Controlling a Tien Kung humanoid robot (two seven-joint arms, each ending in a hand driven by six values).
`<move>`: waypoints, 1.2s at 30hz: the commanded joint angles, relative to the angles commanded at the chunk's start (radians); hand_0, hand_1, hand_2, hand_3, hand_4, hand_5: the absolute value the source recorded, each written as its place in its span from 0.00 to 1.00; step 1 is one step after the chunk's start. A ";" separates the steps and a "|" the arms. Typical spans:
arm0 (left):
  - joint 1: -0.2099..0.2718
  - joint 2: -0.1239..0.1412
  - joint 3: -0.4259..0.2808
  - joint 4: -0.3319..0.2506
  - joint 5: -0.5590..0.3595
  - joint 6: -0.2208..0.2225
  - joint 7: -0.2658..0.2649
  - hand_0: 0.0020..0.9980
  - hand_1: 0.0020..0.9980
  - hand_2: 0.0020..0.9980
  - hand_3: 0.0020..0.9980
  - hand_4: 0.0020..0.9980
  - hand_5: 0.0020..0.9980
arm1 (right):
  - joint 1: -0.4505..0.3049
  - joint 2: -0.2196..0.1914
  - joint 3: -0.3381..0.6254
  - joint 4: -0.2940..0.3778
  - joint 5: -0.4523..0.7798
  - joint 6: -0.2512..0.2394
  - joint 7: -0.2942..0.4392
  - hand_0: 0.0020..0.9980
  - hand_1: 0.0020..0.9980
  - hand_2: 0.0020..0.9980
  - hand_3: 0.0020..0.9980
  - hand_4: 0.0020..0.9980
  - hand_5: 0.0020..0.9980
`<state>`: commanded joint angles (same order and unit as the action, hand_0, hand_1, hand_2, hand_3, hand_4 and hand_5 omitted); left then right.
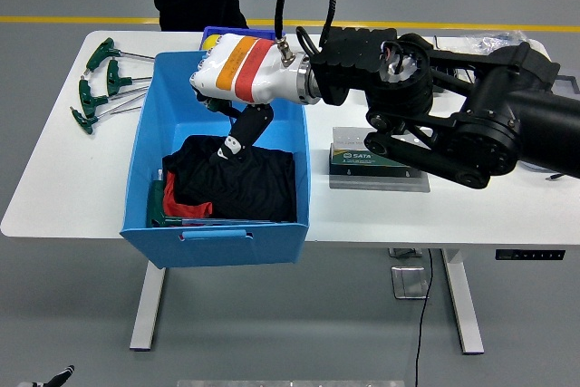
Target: Lift tool from toolbox,place it in box,lift tool from toolbox,place it in box
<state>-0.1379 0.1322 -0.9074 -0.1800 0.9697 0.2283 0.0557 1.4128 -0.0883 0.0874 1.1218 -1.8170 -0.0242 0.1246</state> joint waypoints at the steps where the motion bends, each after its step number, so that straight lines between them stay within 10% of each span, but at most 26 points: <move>1: 0.000 0.001 0.000 0.000 0.001 0.000 0.001 0.73 0.65 0.73 0.75 0.77 0.74 | 0.002 0.007 -0.011 -0.005 0.003 0.000 0.003 0.22 0.28 0.38 0.44 1.00 0.74; 5: 0.002 0.002 -0.006 0.000 0.014 0.000 0.005 0.73 0.65 0.73 0.75 0.77 0.74 | 0.013 0.030 -0.050 -0.029 -0.022 -0.004 0.012 0.22 0.28 0.38 0.44 1.00 0.74; 6: 0.002 0.002 -0.008 0.000 0.016 0.000 0.006 0.73 0.64 0.73 0.75 0.77 0.74 | 0.015 0.036 -0.057 -0.033 -0.032 -0.006 0.012 0.33 0.48 0.58 0.60 1.00 0.72; 11: 0.002 0.003 -0.009 0.000 0.020 0.000 0.008 0.73 0.64 0.73 0.75 0.77 0.74 | 0.014 0.045 -0.062 -0.035 -0.032 -0.015 0.018 0.33 0.48 0.58 0.60 1.00 0.72; 12: 0.002 0.003 -0.009 0.000 0.020 0.001 0.008 0.73 0.64 0.73 0.75 0.77 0.74 | 0.013 0.044 -0.059 -0.035 -0.031 -0.018 0.019 0.56 0.65 0.76 0.85 1.00 0.72; 29: 0.003 0.000 -0.007 0.000 0.023 -0.009 0.020 0.73 0.64 0.73 0.75 0.77 0.74 | -0.066 -0.019 -0.018 -0.034 -0.085 -0.011 0.035 0.81 0.81 0.90 0.91 1.00 0.71; 36: 0.004 -0.003 -0.012 0.000 0.024 -0.008 0.019 0.73 0.63 0.73 0.75 0.77 0.74 | -0.166 -0.142 0.067 0.011 -0.071 -0.045 0.051 0.75 0.75 0.81 0.81 1.00 0.70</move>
<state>-0.1343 0.1289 -0.9192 -0.1800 0.9940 0.2206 0.0742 1.2469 -0.2299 0.1544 1.1326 -1.8885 -0.0687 0.1754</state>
